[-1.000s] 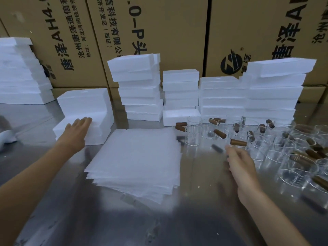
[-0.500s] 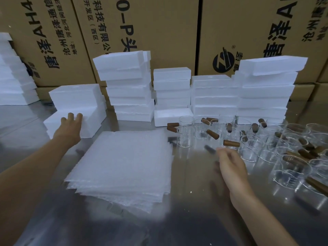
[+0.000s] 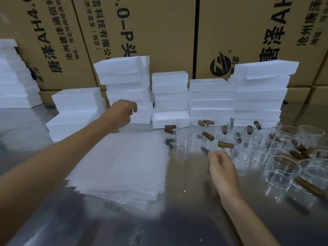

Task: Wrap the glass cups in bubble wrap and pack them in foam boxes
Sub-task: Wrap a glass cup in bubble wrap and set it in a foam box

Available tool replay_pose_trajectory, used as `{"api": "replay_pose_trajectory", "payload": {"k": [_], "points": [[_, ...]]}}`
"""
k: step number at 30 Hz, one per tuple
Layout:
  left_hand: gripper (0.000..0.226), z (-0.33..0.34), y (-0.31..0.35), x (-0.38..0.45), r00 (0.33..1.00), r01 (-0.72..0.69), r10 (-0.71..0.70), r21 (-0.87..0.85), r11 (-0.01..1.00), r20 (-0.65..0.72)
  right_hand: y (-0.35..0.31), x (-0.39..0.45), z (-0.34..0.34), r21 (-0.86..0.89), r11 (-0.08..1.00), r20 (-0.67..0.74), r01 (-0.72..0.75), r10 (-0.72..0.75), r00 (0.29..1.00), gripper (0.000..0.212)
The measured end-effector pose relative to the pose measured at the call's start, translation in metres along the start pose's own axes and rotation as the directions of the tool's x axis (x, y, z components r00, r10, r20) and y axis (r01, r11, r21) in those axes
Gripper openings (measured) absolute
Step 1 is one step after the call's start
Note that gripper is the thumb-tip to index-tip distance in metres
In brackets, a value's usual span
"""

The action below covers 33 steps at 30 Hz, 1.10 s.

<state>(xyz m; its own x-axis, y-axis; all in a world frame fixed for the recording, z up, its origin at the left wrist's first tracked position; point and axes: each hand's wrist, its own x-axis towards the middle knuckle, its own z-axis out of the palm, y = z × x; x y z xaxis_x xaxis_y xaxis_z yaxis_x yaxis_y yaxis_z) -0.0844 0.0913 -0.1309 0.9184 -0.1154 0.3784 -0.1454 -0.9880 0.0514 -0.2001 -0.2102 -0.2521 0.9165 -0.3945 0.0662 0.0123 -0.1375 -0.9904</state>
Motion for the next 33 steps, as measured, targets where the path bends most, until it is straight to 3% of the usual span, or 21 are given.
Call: {"api": "replay_pose_trajectory", "payload": {"k": [6, 10, 14, 19, 27, 30, 33], "points": [[0.039, 0.031, 0.043, 0.032, 0.989, -0.085, 0.097, -0.102, 0.991, 0.113, 0.001, 0.004, -0.003, 0.004, 1.000, 0.004, 0.007, -0.007, 1.000, 0.015], [0.042, 0.061, 0.055, 0.055, 0.962, -0.006, 0.031, -0.093, 0.996, 0.270, 0.004, 0.006, -0.002, -0.015, 1.000, 0.026, 0.001, 0.000, 1.000, 0.016], [0.049, 0.086, 0.062, 0.069, 0.951, 0.015, -0.017, 0.008, 1.000, 0.310, 0.004, 0.006, -0.002, -0.044, 0.999, 0.016, 0.007, -0.007, 1.000, 0.016], [0.030, 0.100, 0.064, 0.069, 0.978, 0.060, -0.080, 0.108, 0.992, 0.194, 0.003, 0.007, -0.003, -0.021, 1.000, 0.014, -0.019, 0.019, 1.000, 0.015], [0.030, 0.027, 0.064, 0.042, 0.994, 0.078, -0.070, -0.088, 0.993, 0.089, -0.001, 0.014, -0.007, 0.115, 0.987, 0.038, -0.114, 0.110, 0.993, 0.019], [0.023, -0.002, 0.071, 0.006, 1.000, -0.001, 0.004, -0.174, 0.985, 0.017, -0.008, 0.016, -0.015, 0.179, 0.975, 0.010, -0.134, 0.134, 0.991, 0.020], [0.019, -0.021, 0.093, -0.037, 0.984, -0.173, 0.179, -0.279, 0.945, -0.003, -0.019, 0.014, -0.029, 0.231, 0.965, -0.062, -0.126, 0.144, 0.988, 0.019]]}}
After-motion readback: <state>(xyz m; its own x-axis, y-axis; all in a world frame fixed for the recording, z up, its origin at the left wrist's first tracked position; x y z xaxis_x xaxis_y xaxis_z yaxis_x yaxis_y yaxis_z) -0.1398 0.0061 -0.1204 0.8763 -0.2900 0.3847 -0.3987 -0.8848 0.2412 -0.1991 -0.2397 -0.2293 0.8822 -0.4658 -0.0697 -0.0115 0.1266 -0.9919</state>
